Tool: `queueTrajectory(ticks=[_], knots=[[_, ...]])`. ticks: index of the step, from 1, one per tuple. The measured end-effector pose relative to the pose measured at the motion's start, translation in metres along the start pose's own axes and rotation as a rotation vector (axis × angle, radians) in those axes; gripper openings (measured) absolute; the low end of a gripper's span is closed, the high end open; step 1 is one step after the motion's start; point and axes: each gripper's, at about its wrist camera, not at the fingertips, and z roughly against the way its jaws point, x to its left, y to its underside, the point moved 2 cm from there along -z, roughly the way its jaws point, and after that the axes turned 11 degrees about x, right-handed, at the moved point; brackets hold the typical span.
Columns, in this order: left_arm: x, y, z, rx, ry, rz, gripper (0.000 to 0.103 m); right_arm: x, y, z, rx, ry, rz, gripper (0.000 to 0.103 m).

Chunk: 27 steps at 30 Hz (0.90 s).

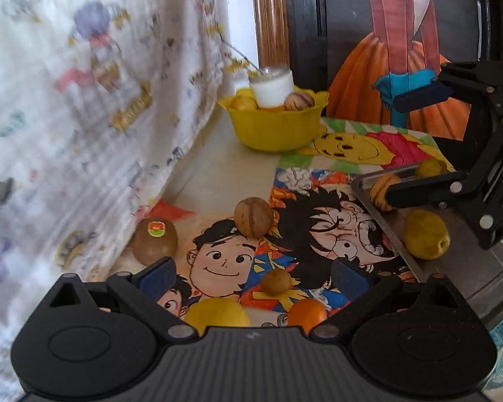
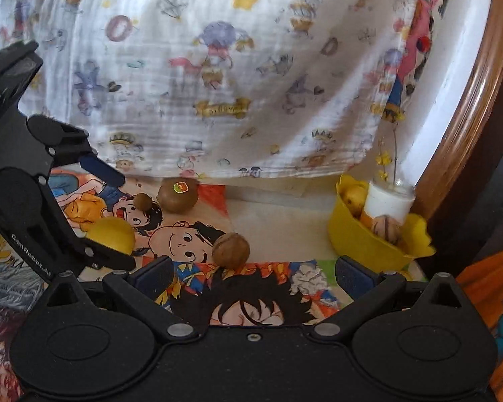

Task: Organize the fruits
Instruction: 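Reach the right tool toward the large brown fruit while the left tool approaches a small one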

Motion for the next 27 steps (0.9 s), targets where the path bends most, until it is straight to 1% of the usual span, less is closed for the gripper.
queueTrajectory(ticks=[2, 4, 6, 8, 13, 18, 21, 23, 25, 27], knots=[[0.003, 0.002, -0.007, 0.009, 0.001, 0.014, 0.101, -0.007, 0.008, -0.005, 0.006, -0.03, -0.057, 0.102], [0.005, 0.005, -0.009, 0.012, 0.005, 0.03, 0.101, -0.01, 0.015, -0.004, 0.003, -0.025, -0.075, 0.102], [0.006, 0.007, -0.007, 0.013, -0.003, 0.044, 0.101, -0.012, 0.022, 0.007, -0.005, -0.018, -0.104, 0.102], [0.006, 0.009, 0.001, 0.007, -0.01, 0.065, 0.101, -0.013, 0.027, 0.028, -0.029, -0.029, -0.139, 0.102], [-0.001, 0.019, 0.048, -0.054, -0.021, 0.1, 0.101, 0.004, 0.034, 0.1, -0.098, -0.006, -0.162, 0.102], [-0.011, 0.036, 0.112, -0.132, -0.042, 0.114, 0.102, 0.037, 0.039, 0.171, -0.153, 0.042, -0.114, 0.102], [-0.017, 0.04, 0.145, -0.165, -0.058, 0.096, 0.102, 0.047, 0.035, 0.21, -0.177, 0.012, -0.148, 0.102], [-0.018, 0.042, 0.165, -0.196, -0.075, 0.092, 0.102, 0.051, 0.032, 0.231, -0.201, 0.014, -0.156, 0.102], [-0.018, 0.044, 0.181, -0.219, -0.072, 0.101, 0.102, 0.055, 0.027, 0.25, -0.222, 0.018, -0.156, 0.102], [-0.017, 0.045, 0.193, -0.229, -0.068, 0.111, 0.102, 0.057, 0.017, 0.264, -0.222, 0.015, -0.141, 0.102]])
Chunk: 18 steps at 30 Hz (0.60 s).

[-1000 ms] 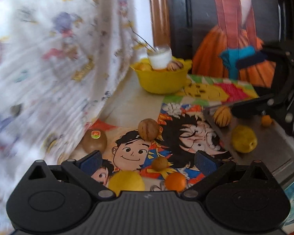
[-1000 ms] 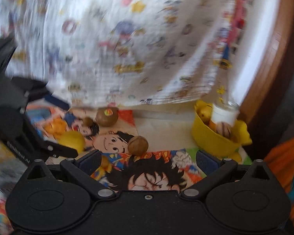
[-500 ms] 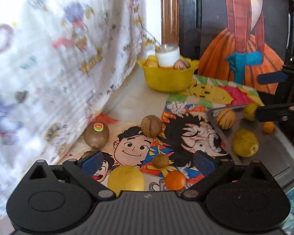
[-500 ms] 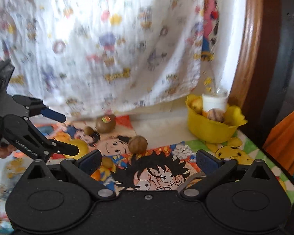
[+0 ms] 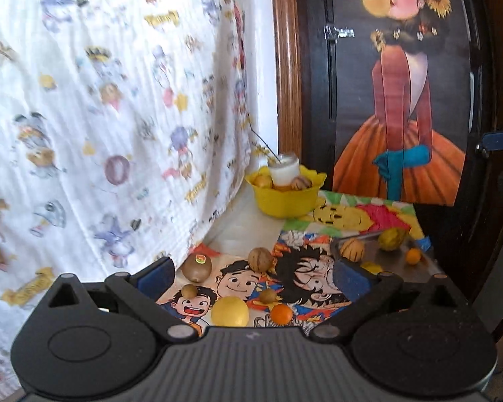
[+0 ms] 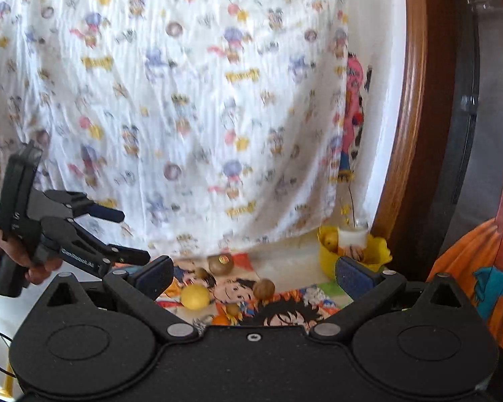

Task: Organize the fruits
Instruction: 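Reach the right tool toward the large brown fruit while the left tool approaches a small one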

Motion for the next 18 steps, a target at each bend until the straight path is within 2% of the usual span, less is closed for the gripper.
queueTrajectory(ticks=[5, 8, 12, 15, 18], knots=[[0.002, -0.019, 0.016, -0.026, -0.021, -0.041, 0.102, -0.006, -0.058, 0.004, 0.044, 0.002, 0.005, 0.102], [0.004, -0.037, 0.018, -0.041, -0.037, -0.071, 0.103, -0.012, -0.097, -0.011, 0.062, -0.01, 0.04, 0.102], [0.009, -0.052, -0.005, -0.033, -0.025, -0.071, 0.103, -0.025, -0.122, -0.068, 0.114, -0.033, 0.075, 0.102], [0.012, -0.052, -0.044, 0.008, 0.012, -0.056, 0.103, -0.041, -0.116, -0.127, 0.155, -0.068, 0.05, 0.102], [0.012, -0.047, -0.085, 0.06, 0.046, -0.051, 0.102, -0.056, -0.098, -0.19, 0.208, -0.055, 0.041, 0.102]])
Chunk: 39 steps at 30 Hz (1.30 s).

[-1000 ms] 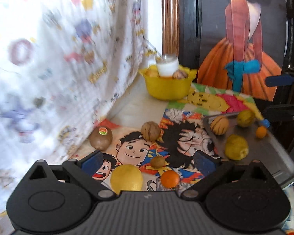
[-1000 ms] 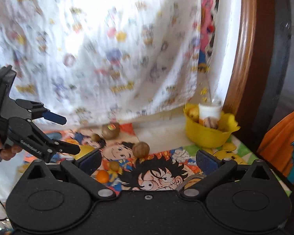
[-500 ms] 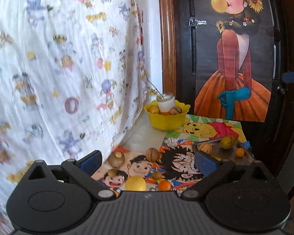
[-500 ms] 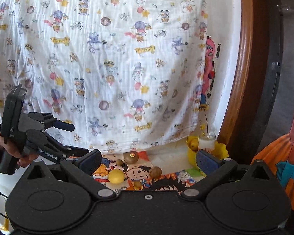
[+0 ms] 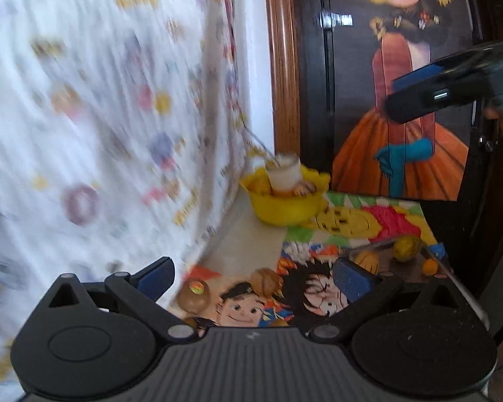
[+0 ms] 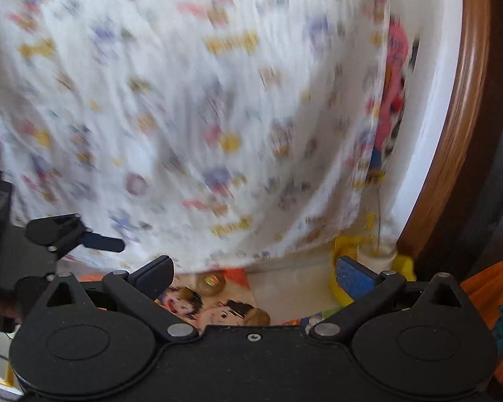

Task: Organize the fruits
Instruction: 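Reach the right tool toward the large brown fruit while the left tool approaches a small one, then grasp the large brown fruit with the right tool while the left tool grasps the small one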

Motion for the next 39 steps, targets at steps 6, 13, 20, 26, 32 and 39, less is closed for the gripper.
queueTrajectory(ticks=[6, 13, 20, 26, 32, 39], knots=[[0.006, 0.01, -0.076, 0.104, 0.048, 0.037, 0.102, -0.017, 0.018, -0.093, 0.085, 0.059, 0.033, 0.102], [0.01, 0.021, -0.118, 0.158, 0.066, 0.027, 0.102, -0.028, 0.027, -0.131, 0.102, 0.037, 0.035, 0.102], [0.004, 0.023, -0.138, 0.198, 0.072, 0.006, 0.102, -0.041, 0.038, -0.154, 0.124, 0.007, -0.003, 0.102], [0.005, 0.025, -0.155, 0.251, 0.069, -0.016, 0.101, -0.046, 0.051, -0.174, 0.158, -0.026, -0.04, 0.102], [0.008, 0.031, -0.169, 0.31, 0.11, -0.002, 0.093, -0.043, 0.062, -0.199, 0.21, -0.1, -0.098, 0.097], [0.001, 0.039, -0.181, 0.359, 0.153, -0.019, 0.075, -0.04, 0.076, -0.233, 0.262, -0.189, -0.17, 0.086]])
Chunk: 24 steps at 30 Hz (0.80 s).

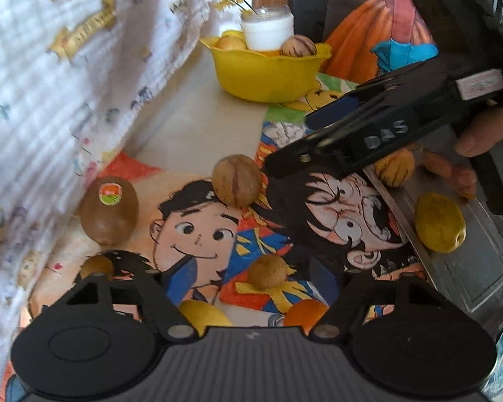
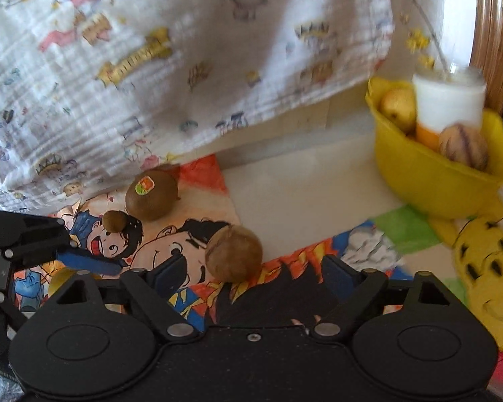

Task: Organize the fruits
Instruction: 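Grasp the large brown fruit with the right tool while the left tool grasps the small one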

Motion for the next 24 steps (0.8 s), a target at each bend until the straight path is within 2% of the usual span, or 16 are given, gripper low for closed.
queueTrajectory(ticks=[12, 16, 21, 24], knots=[[-0.004, 0.003, -0.005, -0.017, -0.012, 0.002, 0.05, -0.003, 0.0, -0.03, -0.002, -0.044, -0.014, 0.078], [-0.013, 0.002, -0.009, -0.009, -0.048, -0.051, 0.049, -0.002, -0.002, -0.038, -0.001, -0.056, -0.021, 0.074], [-0.018, -0.001, -0.014, 0.015, -0.079, -0.089, 0.041, 0.003, -0.003, -0.045, 0.004, -0.073, -0.02, 0.071], [-0.02, -0.003, -0.018, 0.035, -0.091, -0.116, 0.041, 0.005, -0.003, -0.047, 0.0, -0.072, -0.011, 0.07]])
